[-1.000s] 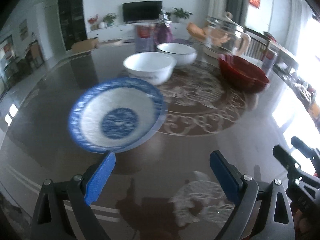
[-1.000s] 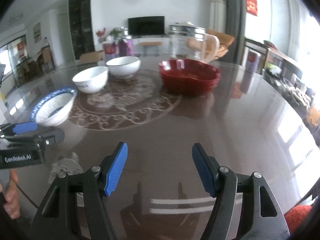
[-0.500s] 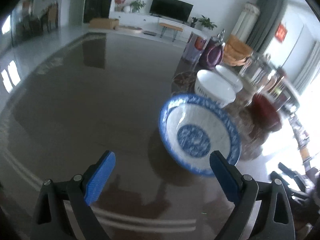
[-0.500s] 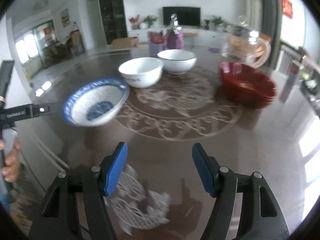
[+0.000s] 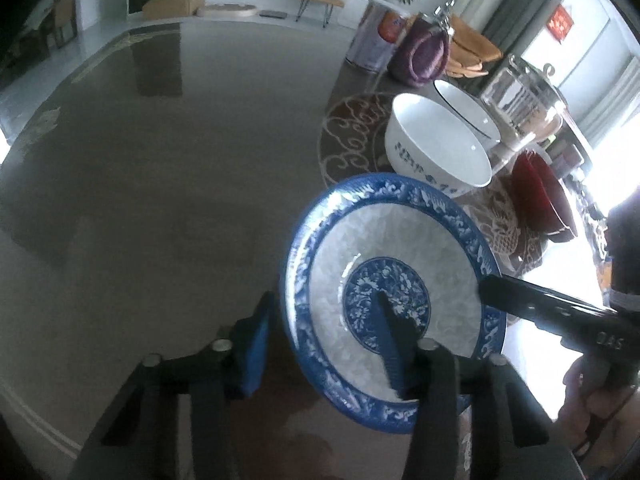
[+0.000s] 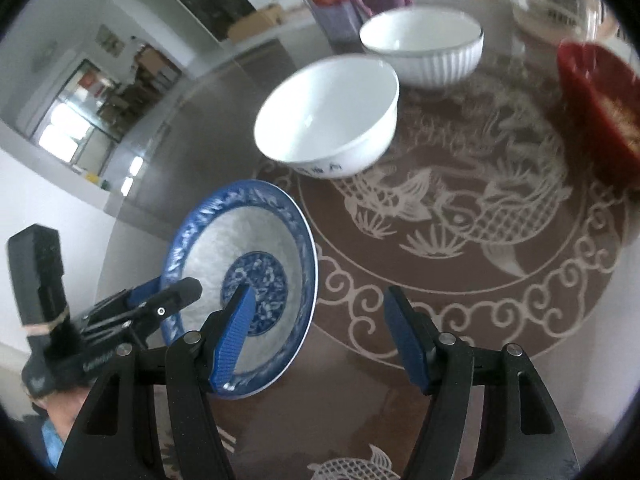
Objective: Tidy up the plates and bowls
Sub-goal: 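Reach the right gripper to the blue-and-white plate and grasp its rim, then carry the blue-and-white plate beside the white bowls and open the right gripper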
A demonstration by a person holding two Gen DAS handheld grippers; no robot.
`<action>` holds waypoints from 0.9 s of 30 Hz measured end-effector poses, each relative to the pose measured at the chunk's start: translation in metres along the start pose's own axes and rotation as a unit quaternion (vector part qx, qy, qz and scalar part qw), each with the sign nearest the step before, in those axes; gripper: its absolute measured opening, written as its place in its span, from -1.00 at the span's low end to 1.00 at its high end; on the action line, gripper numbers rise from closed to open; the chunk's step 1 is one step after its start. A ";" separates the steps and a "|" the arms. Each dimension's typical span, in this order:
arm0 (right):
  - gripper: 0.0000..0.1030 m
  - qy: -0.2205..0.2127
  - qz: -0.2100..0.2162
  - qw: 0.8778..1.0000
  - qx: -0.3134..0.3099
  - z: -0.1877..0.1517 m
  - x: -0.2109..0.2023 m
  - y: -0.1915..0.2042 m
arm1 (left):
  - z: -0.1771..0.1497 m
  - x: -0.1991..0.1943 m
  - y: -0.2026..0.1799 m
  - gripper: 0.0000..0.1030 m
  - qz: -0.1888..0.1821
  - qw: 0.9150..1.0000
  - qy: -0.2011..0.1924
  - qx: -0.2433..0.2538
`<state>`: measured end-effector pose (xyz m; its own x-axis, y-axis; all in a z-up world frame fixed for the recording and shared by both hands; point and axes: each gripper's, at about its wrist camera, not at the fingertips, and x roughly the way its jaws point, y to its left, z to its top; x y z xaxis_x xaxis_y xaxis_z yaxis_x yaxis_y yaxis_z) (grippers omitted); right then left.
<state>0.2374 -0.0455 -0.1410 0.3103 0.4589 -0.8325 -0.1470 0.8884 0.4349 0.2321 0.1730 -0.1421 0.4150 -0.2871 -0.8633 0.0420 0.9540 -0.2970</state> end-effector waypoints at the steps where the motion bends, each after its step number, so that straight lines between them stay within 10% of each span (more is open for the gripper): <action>1: 0.23 0.005 0.002 1.000 0.002 0.000 0.005 0.001 | 0.000 0.003 -0.001 -0.31 -0.002 1.000 0.002 0.000; 4: -0.38 0.018 0.006 1.000 0.006 -0.001 0.016 0.001 | 0.000 0.006 0.001 -0.45 0.005 1.000 0.003 -0.003; 9: -0.80 0.008 0.018 1.000 -0.010 -0.003 0.019 0.012 | -0.003 0.008 0.010 -0.65 -0.008 1.000 0.001 -0.019; 27: -0.77 -0.095 -0.056 0.993 0.044 -0.036 -0.074 -0.061 | -0.025 0.023 -0.123 -0.65 -0.072 0.995 -0.009 0.072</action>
<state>0.1896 -0.1333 -0.1187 0.4926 0.3384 -0.8017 -0.0213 0.9257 0.3777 0.2135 0.0469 -0.1362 0.4114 -0.4219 -0.8079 0.2309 0.9057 -0.3554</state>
